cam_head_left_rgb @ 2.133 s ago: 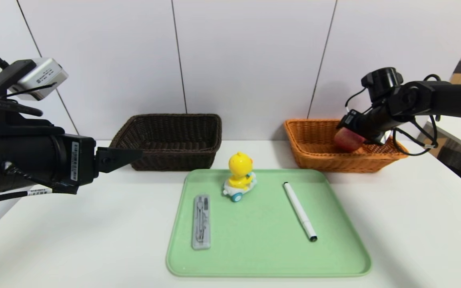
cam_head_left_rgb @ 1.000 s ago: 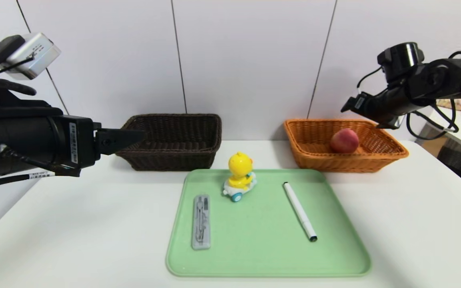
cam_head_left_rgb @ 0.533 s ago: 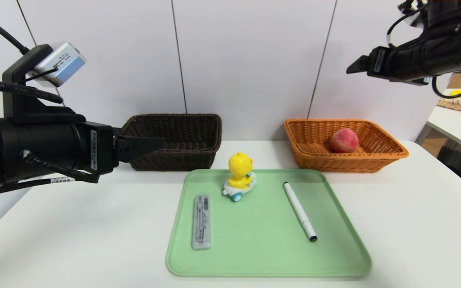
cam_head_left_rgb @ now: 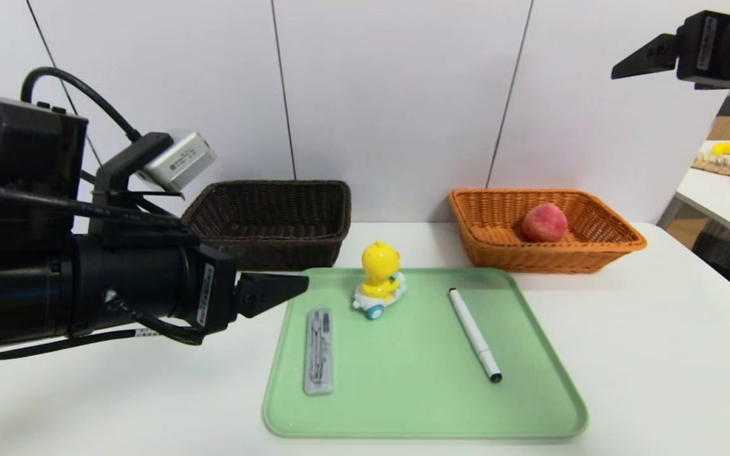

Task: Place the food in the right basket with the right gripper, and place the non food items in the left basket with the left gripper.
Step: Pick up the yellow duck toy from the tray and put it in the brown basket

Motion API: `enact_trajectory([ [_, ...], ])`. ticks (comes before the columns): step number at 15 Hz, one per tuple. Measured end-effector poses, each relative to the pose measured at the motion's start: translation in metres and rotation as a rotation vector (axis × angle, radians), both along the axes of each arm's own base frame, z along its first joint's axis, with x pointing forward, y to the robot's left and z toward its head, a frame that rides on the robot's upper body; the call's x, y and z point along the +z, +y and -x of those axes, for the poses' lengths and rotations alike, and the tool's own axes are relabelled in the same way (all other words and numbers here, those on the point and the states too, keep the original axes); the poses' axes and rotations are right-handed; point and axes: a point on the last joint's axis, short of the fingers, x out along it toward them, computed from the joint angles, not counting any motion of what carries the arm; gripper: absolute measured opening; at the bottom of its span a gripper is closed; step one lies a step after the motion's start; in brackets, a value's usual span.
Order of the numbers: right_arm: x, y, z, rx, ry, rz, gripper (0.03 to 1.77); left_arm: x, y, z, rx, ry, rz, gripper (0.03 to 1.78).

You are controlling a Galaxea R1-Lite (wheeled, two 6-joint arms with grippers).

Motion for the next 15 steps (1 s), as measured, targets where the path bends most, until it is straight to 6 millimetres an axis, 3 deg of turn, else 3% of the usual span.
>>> enact_trajectory([
  [5, 0.020, 0.003, 0.052, 0.058, -0.083, -0.010, 1.69, -0.033, -0.020, -0.020, -0.136, -0.059, 0.021, 1.69],
  [12, -0.032, -0.002, 0.097, 0.108, 0.075, 0.060, 1.69, -0.081, -0.053, -0.063, -0.159, -0.107, -0.015, 1.69],
  [15, -0.041, -0.006, 0.112, 0.104, 0.082, 0.058, 1.69, -0.093, -0.061, -0.072, -0.156, -0.084, -0.039, 1.69],
])
